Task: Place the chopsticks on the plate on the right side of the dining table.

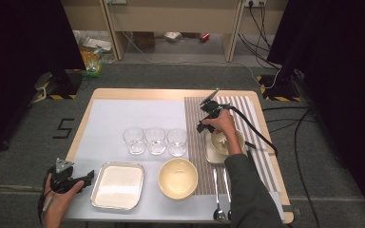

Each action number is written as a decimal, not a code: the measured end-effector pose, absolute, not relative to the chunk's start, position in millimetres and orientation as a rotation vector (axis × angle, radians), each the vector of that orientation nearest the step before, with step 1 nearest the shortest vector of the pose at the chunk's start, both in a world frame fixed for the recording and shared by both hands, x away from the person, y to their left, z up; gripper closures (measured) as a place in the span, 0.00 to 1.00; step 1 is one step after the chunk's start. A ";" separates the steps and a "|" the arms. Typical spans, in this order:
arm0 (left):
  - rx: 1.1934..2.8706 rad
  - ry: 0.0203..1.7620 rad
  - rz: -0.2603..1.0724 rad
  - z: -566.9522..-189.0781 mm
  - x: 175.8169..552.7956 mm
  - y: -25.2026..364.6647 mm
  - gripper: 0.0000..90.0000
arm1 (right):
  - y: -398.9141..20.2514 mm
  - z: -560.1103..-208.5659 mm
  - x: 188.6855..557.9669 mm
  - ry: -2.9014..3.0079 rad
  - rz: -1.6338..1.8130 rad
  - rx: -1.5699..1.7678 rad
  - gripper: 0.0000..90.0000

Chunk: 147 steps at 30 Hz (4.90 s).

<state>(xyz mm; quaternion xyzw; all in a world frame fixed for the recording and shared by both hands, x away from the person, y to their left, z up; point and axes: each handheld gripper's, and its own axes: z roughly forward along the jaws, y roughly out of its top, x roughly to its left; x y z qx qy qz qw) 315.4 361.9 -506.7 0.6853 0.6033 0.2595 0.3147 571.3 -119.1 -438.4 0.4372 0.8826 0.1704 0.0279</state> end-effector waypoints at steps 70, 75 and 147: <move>1.807 1.590 0.685 -506.6 315.4 361.9 0.15 | -99.8 -438.1 551.0 2.801 0.590 1.202 0.27; 1.807 1.590 0.685 -506.6 315.4 361.8 0.15 | -98.2 -439.6 551.2 2.795 0.591 1.206 0.26; 1.807 1.590 0.686 -506.6 315.4 361.7 0.15 | -124.0 -394.7 518.4 2.689 0.759 1.192 0.26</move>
